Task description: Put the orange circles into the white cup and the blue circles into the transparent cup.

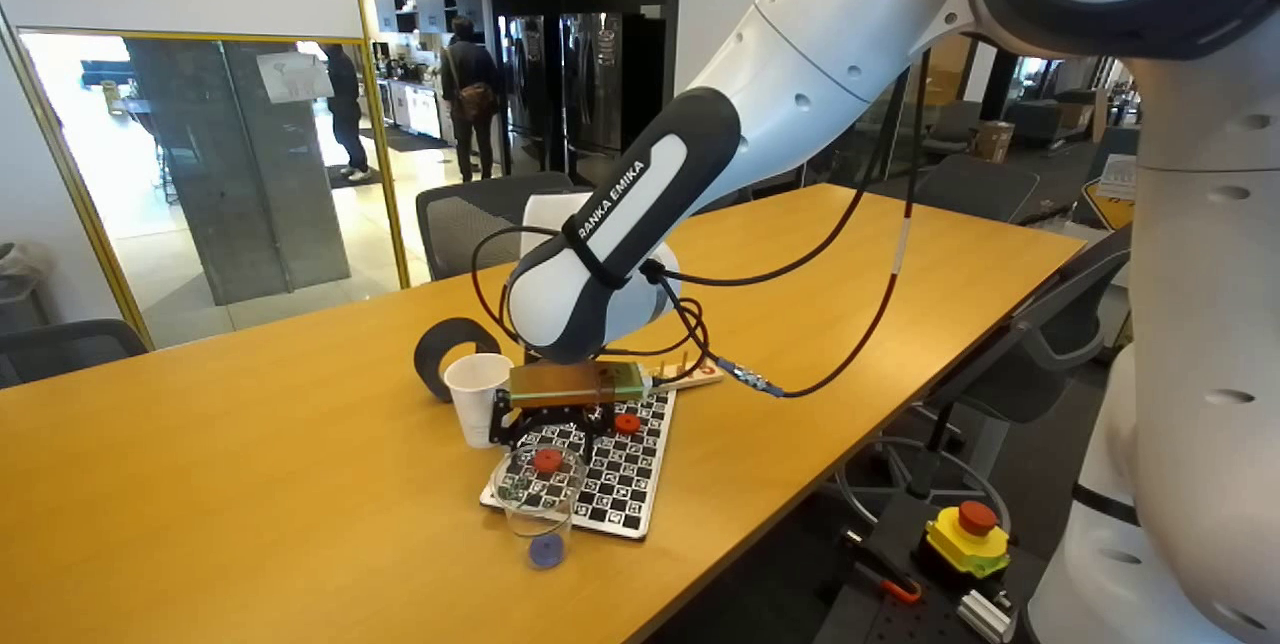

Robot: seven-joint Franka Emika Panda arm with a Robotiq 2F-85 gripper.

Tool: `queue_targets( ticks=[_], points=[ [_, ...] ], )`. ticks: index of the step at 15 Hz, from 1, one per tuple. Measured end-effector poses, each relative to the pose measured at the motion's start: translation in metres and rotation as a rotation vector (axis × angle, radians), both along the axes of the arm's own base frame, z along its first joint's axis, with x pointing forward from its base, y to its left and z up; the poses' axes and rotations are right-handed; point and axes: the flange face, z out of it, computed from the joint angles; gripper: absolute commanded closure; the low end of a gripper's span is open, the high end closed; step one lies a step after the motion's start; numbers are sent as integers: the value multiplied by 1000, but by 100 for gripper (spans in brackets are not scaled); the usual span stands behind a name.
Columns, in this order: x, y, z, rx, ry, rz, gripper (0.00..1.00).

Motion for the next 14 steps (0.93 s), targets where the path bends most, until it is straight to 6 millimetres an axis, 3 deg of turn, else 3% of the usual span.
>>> queue_targets(
  ticks=[2, 3, 4, 11, 14],
  points=[
    [1, -1, -1, 1, -7, -2, 0],
    [1, -1, -2, 1, -10, -3, 9],
    [2, -1, -2, 1, -15, -4, 27],
    [4, -4, 0, 2, -29, -10, 79],
    [5, -4, 4, 3, -35, -10, 78]
  ],
)
